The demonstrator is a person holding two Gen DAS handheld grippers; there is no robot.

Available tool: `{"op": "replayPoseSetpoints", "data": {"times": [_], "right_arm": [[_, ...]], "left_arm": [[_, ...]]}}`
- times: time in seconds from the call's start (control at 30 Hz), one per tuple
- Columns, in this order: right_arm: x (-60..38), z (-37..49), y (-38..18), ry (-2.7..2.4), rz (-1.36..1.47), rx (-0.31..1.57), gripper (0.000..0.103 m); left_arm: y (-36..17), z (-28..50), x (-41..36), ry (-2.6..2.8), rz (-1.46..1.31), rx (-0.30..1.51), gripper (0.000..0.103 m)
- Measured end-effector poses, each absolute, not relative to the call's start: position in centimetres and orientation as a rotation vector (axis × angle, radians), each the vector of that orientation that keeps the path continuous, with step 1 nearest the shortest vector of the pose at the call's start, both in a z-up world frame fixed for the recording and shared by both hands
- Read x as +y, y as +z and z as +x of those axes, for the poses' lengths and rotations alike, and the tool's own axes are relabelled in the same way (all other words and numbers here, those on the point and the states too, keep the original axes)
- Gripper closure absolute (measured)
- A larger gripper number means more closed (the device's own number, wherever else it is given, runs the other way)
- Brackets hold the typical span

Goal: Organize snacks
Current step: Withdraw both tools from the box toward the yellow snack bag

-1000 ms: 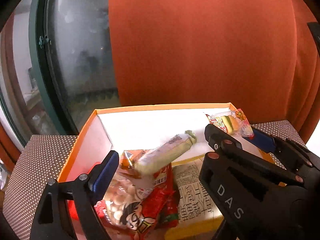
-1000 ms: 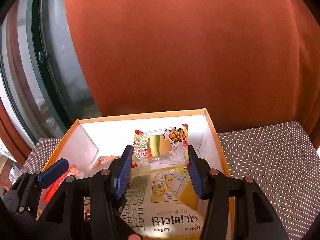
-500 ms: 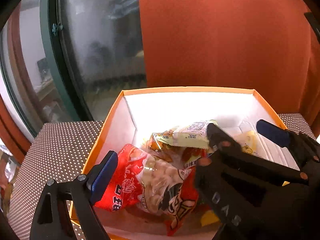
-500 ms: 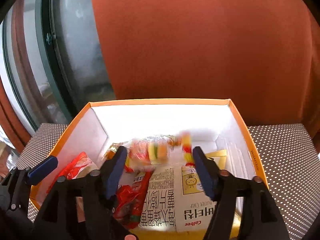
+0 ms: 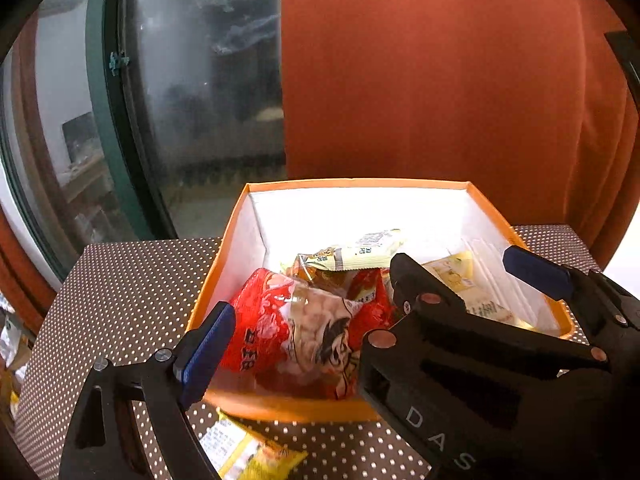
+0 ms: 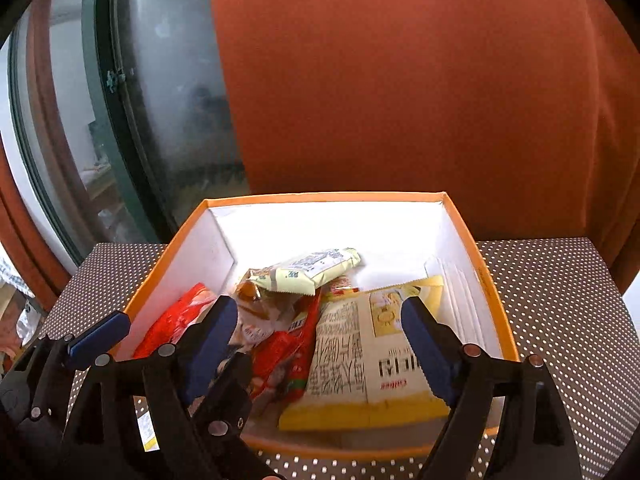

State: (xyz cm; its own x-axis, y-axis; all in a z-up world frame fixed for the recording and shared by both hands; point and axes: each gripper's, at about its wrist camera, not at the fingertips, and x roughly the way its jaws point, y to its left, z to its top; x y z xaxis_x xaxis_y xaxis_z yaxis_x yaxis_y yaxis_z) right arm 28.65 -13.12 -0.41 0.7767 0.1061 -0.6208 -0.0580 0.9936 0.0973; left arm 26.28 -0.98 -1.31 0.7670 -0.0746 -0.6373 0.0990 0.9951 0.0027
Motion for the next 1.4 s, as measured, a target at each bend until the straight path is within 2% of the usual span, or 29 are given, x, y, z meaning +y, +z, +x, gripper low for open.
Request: {"op": "replayPoseSetpoints", "data": {"times": [0.83, 1.4], "right_arm": [[-12.6, 14.5, 6.8, 0.046, 0.040, 0.524, 0.016], [-11.7, 7.5, 5.5, 0.065, 0.067, 0.504, 0.016]], "left_arm": [[3.8, 12.4, -0.5, -0.157, -0.009, 0.541, 0.012], [1.9, 6.6, 0.4, -0.159, 0.046, 0.526, 0.011]]}}
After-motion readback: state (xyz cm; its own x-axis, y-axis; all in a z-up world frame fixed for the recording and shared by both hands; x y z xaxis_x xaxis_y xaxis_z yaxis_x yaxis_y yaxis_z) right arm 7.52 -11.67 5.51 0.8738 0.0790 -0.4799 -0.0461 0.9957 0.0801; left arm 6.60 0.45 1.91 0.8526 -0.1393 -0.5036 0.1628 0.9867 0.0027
